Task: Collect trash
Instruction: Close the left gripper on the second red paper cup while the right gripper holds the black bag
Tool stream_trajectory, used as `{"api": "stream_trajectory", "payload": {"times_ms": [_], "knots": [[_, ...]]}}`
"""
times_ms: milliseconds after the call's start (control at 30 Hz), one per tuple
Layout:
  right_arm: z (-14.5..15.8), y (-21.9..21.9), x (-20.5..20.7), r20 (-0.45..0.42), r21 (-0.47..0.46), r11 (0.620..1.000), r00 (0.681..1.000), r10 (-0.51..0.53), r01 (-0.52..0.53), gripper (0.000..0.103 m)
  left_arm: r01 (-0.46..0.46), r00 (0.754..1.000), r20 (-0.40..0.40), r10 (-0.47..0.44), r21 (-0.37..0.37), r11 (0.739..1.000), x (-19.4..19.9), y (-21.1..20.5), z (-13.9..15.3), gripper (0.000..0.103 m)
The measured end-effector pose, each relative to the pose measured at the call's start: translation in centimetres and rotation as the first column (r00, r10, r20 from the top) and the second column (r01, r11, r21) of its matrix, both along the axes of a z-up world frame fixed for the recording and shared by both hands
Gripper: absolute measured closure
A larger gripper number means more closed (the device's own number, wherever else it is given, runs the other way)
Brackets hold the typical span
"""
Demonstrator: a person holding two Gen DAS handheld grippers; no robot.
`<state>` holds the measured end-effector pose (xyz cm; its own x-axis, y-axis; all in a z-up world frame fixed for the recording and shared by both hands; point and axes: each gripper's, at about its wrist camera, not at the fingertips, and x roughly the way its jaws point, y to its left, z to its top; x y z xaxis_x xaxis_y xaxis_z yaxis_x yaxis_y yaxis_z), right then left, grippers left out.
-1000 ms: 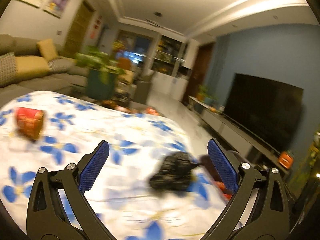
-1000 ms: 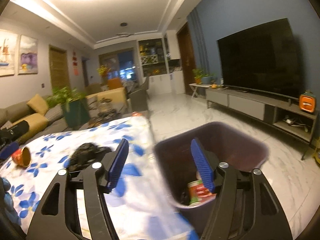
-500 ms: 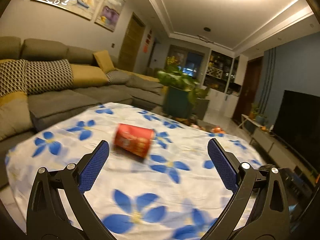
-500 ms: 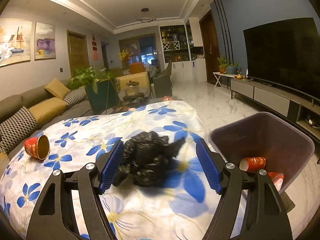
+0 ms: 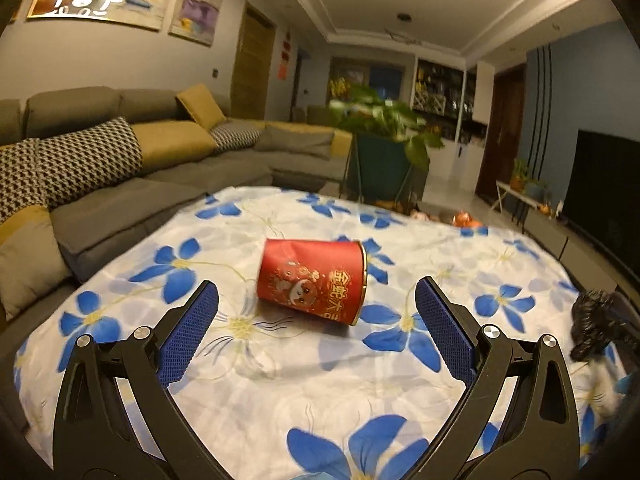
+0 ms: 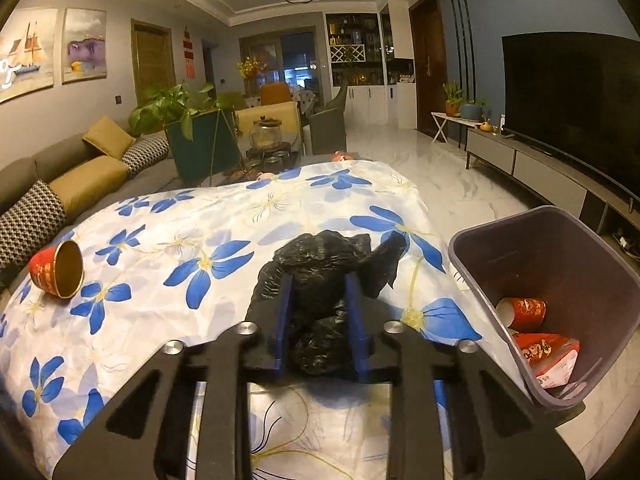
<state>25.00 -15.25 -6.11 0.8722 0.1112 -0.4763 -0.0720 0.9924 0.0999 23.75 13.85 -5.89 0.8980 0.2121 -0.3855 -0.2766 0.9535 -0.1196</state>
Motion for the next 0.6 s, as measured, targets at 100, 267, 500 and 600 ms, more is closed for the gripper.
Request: {"api": "stream_trajectory", "payload": {"times_ms": [100,267,500,600], "knots": [[0.3,0.0,-0.2,0.014,0.002,1.0,1.0,-0.001,0.001,0.079,-0.001,0.998,-0.066,0.0,-0.009,1.0,2.4,0.5,-0.7,0.006],[0.5,0.3,-0.6,0.038,-0.015,1.0,0.999,0.002,-0.001,0.079,-0.016,0.992,-0.126,0.014,-0.02,1.0,5.2,1.5,-1.3,0.006],[0.7,0.4,-1.0,0.056,-0.015,1.0,0.998,0.014,-0.013,0.079,-0.018,0.981,-0.194,0.015,-0.011,1.0,7.4,1.7,-2.0,0.006],[0.7,0.5,-1.1,0.057,-0.01,1.0,0.998,0.019,-0.019,0.079,-0.003,0.977,-0.213,0.007,0.016,1.0,7.7,1.1,-2.1,0.01]]}}
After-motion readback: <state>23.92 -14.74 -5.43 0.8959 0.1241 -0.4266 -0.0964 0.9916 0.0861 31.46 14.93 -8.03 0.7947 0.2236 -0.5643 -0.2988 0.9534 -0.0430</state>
